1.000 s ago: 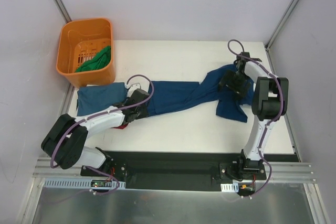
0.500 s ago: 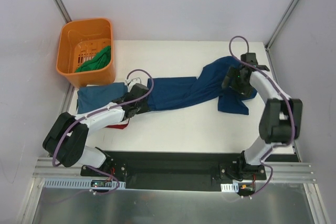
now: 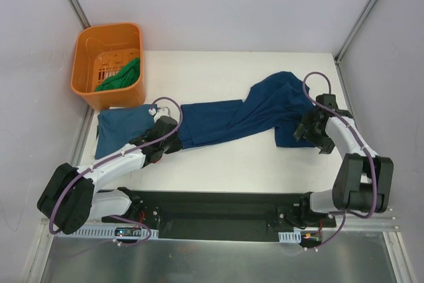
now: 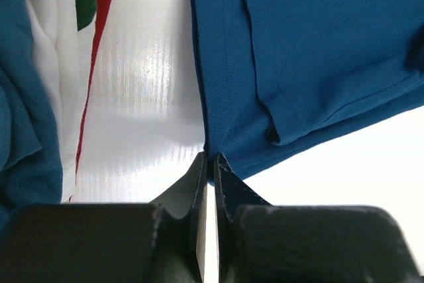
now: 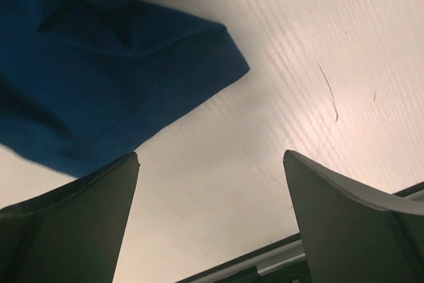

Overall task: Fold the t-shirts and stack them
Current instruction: Flatten out the tshirt

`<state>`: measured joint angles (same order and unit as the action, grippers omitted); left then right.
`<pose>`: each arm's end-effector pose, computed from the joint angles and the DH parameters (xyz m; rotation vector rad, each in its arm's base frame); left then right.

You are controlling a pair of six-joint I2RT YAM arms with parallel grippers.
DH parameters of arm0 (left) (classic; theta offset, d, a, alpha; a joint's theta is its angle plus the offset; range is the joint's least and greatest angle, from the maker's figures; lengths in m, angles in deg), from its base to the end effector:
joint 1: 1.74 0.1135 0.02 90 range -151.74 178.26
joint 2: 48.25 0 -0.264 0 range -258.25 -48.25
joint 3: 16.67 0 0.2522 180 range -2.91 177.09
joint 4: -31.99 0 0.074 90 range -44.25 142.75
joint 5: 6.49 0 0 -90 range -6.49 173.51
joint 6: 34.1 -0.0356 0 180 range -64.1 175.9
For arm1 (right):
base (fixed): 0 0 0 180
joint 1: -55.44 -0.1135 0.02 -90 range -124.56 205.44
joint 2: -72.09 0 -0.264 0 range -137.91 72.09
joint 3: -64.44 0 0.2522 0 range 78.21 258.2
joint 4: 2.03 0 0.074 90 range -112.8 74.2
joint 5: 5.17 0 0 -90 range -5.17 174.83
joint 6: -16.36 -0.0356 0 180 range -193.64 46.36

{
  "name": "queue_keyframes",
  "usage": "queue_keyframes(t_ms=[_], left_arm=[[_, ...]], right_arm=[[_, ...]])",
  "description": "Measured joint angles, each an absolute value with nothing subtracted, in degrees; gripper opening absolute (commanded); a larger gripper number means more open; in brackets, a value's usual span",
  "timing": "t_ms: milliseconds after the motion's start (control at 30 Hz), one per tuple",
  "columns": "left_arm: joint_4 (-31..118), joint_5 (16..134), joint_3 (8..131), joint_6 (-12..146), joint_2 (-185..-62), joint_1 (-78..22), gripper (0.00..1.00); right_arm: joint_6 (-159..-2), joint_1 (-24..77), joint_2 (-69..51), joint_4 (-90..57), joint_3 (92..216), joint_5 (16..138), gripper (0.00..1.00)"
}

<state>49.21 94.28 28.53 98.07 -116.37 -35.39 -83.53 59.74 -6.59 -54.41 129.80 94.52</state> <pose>0.2012 -0.1259 0.1900 -0.2716 2.2879 -0.4862 0.2573 -0.0254 0.2148 0.3829 2.6766 -0.2005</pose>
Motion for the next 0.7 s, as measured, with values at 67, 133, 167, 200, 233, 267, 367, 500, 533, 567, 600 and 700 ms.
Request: queue_keyframes(t_ms=[67,133,167,200,233,267,367,500,533,567,600,700], left_arm=[[49.2,94.1,28.5,98.3,-116.4,-35.4,0.00],[49.2,94.0,28.5,98.4,-116.4,-35.4,0.00],[49.2,94.0,28.5,98.5,-116.4,-35.4,0.00],[49.1,94.0,28.5,98.5,-116.4,-35.4,0.00],[49.1,93.9,28.5,98.5,-116.4,-35.4,0.00],[49.1,93.7,28.5,98.5,-116.4,-35.4,0.00],[49.0,93.0,28.5,98.5,-116.5,-35.4,0.00],[49.0,92.6,28.5,98.4,-116.8,-35.4,0.00],[49.0,92.6,28.5,98.4,-117.0,-35.4,0.00],[49.0,92.5,28.5,98.4,-117.2,-35.4,0.00],[49.0,92.5,28.5,98.4,-117.4,-35.4,0.00],[49.0,92.5,28.5,98.5,-117.8,-35.4,0.00]], right_arm=[[-83.4,60.2,-9.9,-54.1,130.2,95.1,0.84],[-83.2,60.6,-14.3,-53.6,131.2,95.7,0.74],[-83.0,60.8,-16.0,-53.5,131.8,96.0,0.72],[-82.9,61.0,-18.1,-53.5,132.7,96.2,0.70],[-82.9,61.2,-20.1,-53.3,133.8,96.3,0.68],[-82.8,61.4,-21.8,-53.0,134.6,96.4,0.65],[-82.6,61.5,-24.2,-52.5,136.5,96.3,0.60],[-82.4,61.5,-26.8,-52.1,139.1,96.4,0.56],[-82.4,61.5,-27.3,-52.0,139.8,96.5,0.55],[-82.3,61.5,-27.8,-52.0,140.3,96.5,0.55],[-82.2,61.5,-28.0,-52.0,140.5,96.5,0.55],[-81.4,61.5,-28.2,-51.9,140.9,96.2,0.53]])
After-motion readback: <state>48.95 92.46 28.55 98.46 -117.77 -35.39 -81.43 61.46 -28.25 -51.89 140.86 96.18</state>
